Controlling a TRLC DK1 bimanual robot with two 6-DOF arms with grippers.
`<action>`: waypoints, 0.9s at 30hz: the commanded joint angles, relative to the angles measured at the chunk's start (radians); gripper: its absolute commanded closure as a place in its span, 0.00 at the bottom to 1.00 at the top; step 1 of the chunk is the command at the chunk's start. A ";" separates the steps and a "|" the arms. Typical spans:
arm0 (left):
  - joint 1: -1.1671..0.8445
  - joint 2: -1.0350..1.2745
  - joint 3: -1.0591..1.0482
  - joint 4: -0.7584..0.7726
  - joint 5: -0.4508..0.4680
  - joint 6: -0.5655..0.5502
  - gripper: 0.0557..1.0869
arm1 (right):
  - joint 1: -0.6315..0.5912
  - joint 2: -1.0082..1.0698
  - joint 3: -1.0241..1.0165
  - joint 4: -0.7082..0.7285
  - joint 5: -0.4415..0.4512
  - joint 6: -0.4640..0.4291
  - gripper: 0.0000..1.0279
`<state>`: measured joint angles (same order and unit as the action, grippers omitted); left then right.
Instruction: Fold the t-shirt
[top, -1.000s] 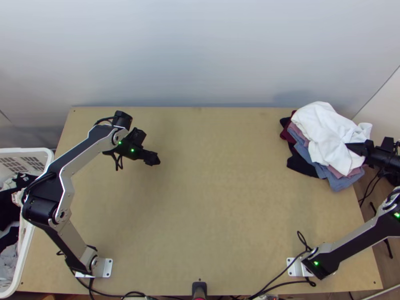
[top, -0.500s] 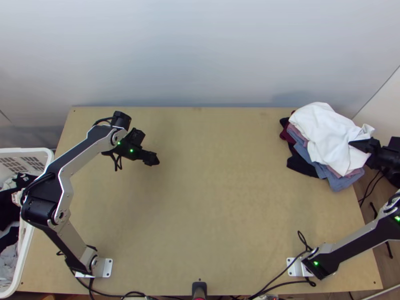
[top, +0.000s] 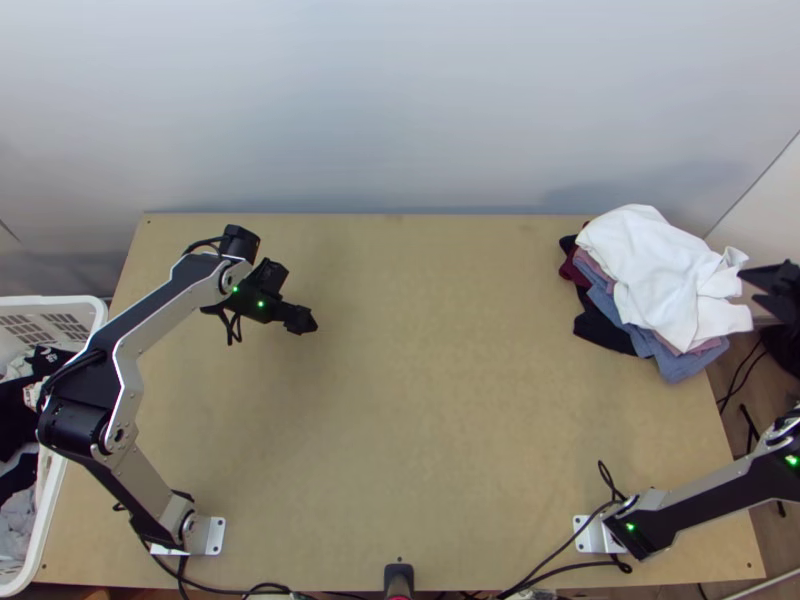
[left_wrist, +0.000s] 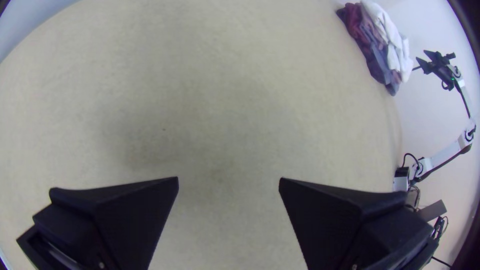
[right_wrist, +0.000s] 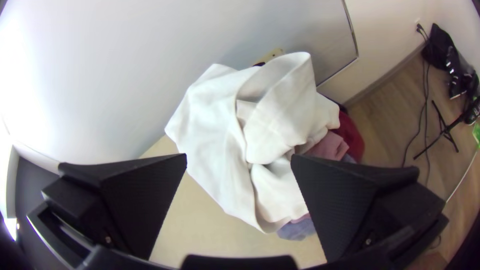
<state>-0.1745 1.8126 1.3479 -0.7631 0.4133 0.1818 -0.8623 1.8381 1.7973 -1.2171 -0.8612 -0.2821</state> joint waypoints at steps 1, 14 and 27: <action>-0.003 -0.007 -0.012 0.008 -0.001 -0.002 0.05 | 0.055 -0.028 0.131 -0.070 0.005 0.035 0.13; 0.032 -0.036 -0.050 0.010 -0.001 0.007 0.05 | 0.272 -0.013 0.100 0.274 0.013 0.193 0.97; 0.079 -0.064 -0.064 0.007 -0.002 0.018 0.05 | 0.416 0.082 -0.202 0.584 0.108 0.193 0.97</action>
<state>-0.1249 1.7622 1.2972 -0.7536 0.4107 0.1925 -0.4969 1.8881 1.7306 -0.7670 -0.7807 -0.0967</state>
